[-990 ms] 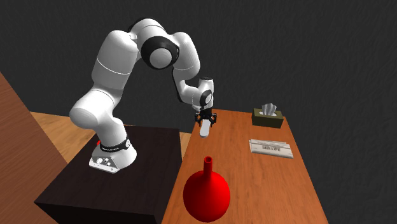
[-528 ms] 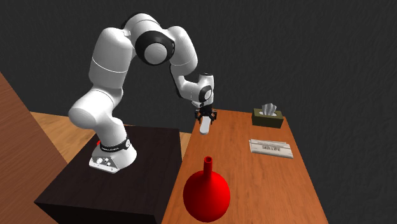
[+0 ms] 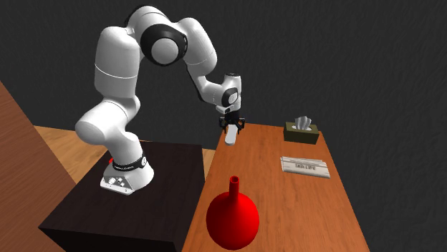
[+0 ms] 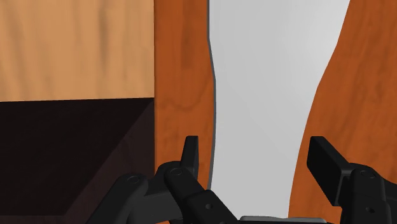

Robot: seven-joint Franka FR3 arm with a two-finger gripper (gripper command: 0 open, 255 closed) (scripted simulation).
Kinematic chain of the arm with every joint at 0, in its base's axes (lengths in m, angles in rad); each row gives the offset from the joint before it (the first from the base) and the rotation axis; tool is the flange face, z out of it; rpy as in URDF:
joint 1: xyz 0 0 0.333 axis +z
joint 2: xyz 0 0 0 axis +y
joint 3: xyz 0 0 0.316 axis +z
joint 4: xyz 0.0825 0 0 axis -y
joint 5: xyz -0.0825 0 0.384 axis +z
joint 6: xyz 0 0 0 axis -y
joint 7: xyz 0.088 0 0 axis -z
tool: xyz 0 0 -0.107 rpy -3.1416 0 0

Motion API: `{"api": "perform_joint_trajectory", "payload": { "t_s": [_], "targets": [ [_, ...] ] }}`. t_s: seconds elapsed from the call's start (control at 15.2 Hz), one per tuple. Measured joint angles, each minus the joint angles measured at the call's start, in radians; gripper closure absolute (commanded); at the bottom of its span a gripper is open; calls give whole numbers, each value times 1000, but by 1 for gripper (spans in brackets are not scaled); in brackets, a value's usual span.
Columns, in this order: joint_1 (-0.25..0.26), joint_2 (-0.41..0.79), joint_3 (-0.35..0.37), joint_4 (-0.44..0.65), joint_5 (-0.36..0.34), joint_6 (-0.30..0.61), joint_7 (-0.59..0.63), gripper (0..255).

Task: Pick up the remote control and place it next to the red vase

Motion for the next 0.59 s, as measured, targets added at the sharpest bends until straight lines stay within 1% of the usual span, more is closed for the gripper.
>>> {"api": "perform_joint_trajectory", "payload": {
  "t_s": [0.59],
  "targets": [
    [-88, -116, 114, -14, 139, -79, -95, 255]
  ]
}}
